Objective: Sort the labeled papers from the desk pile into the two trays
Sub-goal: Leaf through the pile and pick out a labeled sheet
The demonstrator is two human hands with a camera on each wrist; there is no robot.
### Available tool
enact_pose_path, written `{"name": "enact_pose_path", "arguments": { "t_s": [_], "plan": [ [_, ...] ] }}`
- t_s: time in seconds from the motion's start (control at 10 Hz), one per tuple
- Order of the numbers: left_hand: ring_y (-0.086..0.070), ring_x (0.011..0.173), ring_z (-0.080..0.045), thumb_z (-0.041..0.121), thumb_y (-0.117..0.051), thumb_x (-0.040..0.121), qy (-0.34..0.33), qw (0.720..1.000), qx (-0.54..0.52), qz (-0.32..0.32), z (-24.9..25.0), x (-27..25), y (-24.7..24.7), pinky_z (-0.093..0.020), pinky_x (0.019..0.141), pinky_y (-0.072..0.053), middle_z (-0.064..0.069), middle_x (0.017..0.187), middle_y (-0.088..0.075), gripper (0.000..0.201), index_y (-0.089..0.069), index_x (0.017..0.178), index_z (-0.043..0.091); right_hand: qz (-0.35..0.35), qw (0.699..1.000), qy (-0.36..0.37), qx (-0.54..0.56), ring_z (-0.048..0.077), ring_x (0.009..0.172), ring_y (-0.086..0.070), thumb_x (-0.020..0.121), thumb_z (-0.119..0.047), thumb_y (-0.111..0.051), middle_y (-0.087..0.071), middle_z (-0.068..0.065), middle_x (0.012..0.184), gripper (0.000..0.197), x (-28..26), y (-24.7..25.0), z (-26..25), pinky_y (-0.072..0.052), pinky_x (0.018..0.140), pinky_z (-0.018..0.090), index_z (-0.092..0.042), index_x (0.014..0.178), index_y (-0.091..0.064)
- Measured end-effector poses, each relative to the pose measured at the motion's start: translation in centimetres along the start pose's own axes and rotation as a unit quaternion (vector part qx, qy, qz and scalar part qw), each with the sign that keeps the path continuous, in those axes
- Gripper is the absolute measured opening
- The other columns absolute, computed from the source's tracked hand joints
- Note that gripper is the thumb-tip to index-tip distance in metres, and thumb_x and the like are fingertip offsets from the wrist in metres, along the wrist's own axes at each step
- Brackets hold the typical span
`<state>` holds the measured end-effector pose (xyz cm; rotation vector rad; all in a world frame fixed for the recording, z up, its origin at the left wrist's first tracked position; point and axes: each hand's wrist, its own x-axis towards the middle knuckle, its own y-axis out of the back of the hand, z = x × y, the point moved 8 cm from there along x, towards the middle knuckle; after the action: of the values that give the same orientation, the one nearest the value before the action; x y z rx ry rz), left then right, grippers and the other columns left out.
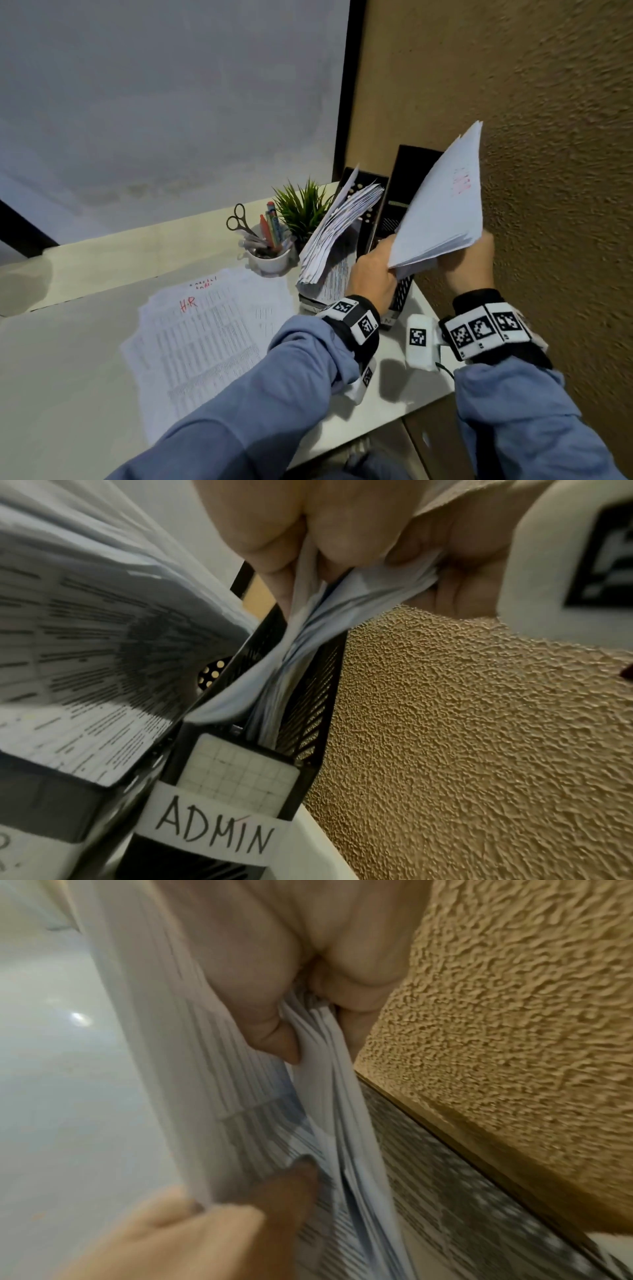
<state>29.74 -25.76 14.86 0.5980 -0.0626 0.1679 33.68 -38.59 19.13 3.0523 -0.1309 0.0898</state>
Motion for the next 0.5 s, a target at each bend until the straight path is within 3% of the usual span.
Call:
{"name": "enact_pose_path", "arguments": {
  "t_s": [0.1, 0.2, 0.3, 0.4, 0.5],
  "plan": [
    [-0.058, 0.106, -0.036, -0.011, -0.046, 0.079, -0.007, 0.999, -0.033, 0.001, -0.5, 0.8, -1.0, -0.042, 0.087, -0.048, -0.020, 0.116, -0.062, 0.064, -0.043, 0.138, 0.016, 0.004, 0.998, 0.038, -0.048, -0.007, 0.058, -0.052, 0.066, -0.016, -0.055, -0.062, -0.024, 0.056, 0.025, 0.1, 0.3, -2.4, -0.044, 0.073, 0.030, -0.035, 0.060, -0.069],
    [-0.054, 0.111, -0.036, -0.010, -0.046, 0.081, 0.034, 0.999, -0.016, -0.035, -1.7, 1.7, -2.2, -0.041, 0.092, -0.046, -0.021, 0.123, -0.057, 0.062, -0.038, 0.139, 0.010, 0.021, 0.983, 0.099, -0.152, 0.013, 0.060, -0.046, 0.078, -0.002, -0.053, -0.055, 0.000, 0.062, 0.012, 0.5, 0.6, -2.5, -0.035, 0.055, 0.027, -0.010, 0.070, -0.054],
    [-0.054, 0.113, -0.037, 0.000, -0.055, 0.082, 0.079, 0.993, 0.024, -0.086, -3.8, 2.0, -3.4, -0.043, 0.095, -0.045, -0.021, 0.125, -0.055, 0.053, -0.041, 0.133, 0.006, 0.022, 0.963, 0.098, -0.250, 0.023, 0.067, -0.050, 0.079, -0.005, -0.055, -0.058, 0.007, 0.076, 0.011, 0.3, -0.3, -1.4, -0.031, 0.056, 0.026, -0.008, 0.089, -0.058],
    [-0.058, 0.105, -0.039, 0.003, -0.060, 0.079, 0.071, 0.985, 0.079, -0.133, -4.6, 1.6, -4.1, -0.044, 0.088, -0.049, -0.022, 0.115, -0.060, 0.044, -0.046, 0.121, 0.003, -0.020, 0.950, 0.040, -0.310, 0.029, 0.094, -0.057, 0.082, -0.003, -0.052, -0.063, 0.013, 0.108, 0.040, -0.2, -2.0, 1.0, -0.032, 0.070, 0.022, -0.012, 0.121, -0.054],
    [-0.059, 0.101, -0.037, 0.002, -0.060, 0.078, 0.065, 0.985, 0.084, -0.138, -5.0, 1.2, -3.3, -0.041, 0.085, -0.050, -0.021, 0.112, -0.061, 0.043, -0.048, 0.119, 0.003, -0.039, 0.952, 0.011, -0.305, 0.031, 0.109, -0.056, 0.086, -0.003, -0.048, -0.061, 0.015, 0.121, 0.044, -0.6, -2.6, 2.3, -0.031, 0.073, 0.021, -0.013, 0.128, -0.052]
  ]
}}
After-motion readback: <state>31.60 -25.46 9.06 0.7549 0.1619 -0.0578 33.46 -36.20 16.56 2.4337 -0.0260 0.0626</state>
